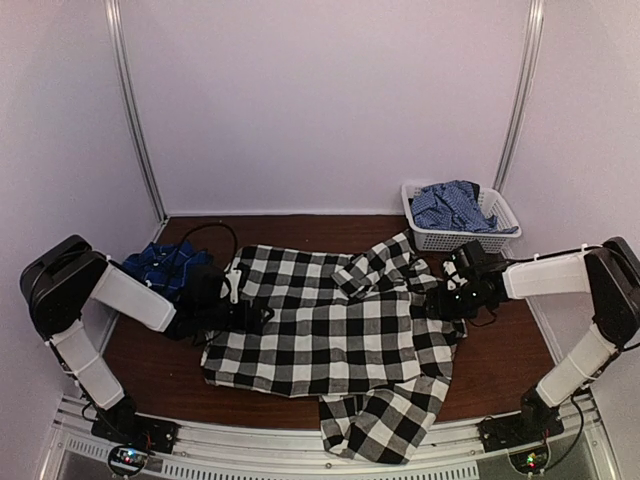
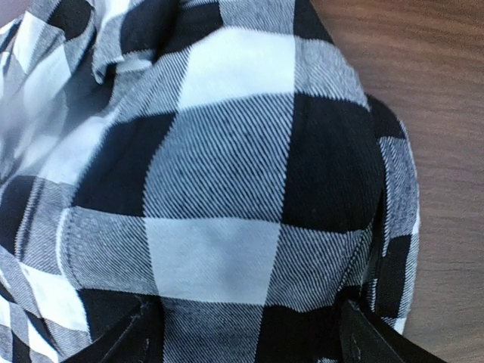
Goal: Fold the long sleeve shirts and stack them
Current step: Adjust the flattened shirt at the center of the board, then move the flattened shirt to the center of the board.
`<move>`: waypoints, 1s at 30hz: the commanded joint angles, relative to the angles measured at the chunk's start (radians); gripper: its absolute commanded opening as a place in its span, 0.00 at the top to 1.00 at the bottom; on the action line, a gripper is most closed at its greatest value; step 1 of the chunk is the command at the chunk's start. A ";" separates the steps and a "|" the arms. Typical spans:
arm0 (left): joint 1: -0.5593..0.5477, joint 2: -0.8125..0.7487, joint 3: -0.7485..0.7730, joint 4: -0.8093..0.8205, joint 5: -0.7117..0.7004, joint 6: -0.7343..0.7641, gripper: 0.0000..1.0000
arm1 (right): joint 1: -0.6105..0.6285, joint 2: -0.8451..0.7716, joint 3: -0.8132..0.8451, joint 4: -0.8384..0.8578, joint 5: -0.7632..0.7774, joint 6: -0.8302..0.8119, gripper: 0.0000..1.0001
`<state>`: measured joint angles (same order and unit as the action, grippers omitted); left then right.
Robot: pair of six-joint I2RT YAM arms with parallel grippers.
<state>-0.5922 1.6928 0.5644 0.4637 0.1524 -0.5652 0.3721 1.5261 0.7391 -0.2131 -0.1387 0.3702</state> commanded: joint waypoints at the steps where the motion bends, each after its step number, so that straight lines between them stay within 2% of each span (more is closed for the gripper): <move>1: -0.018 0.026 -0.075 -0.180 -0.054 -0.020 0.20 | -0.009 0.026 -0.056 0.078 -0.057 0.026 0.18; 9: -0.080 -0.032 -0.106 -0.300 -0.179 -0.054 0.20 | -0.010 -0.048 -0.116 -0.034 0.082 0.064 0.13; 15: -0.080 -0.106 -0.085 -0.350 -0.238 -0.057 0.17 | -0.017 -0.119 -0.062 -0.144 0.162 0.053 0.06; 18: -0.080 -0.108 -0.013 -0.348 -0.233 -0.026 0.14 | -0.018 -0.118 0.004 -0.169 0.142 0.025 0.04; 21: -0.080 -0.096 0.076 -0.344 -0.212 -0.002 0.11 | -0.018 -0.111 0.052 -0.163 0.060 0.005 0.03; 27: -0.075 -0.023 0.249 -0.358 -0.154 0.051 0.07 | 0.000 -0.113 0.038 -0.086 -0.077 0.008 0.03; 30: -0.060 0.018 0.315 -0.356 -0.074 0.069 0.07 | 0.012 -0.084 0.035 -0.038 -0.120 0.011 0.03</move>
<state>-0.6716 1.6669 0.8005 0.1120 -0.0093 -0.5442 0.3683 1.4246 0.7807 -0.3180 -0.1757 0.3882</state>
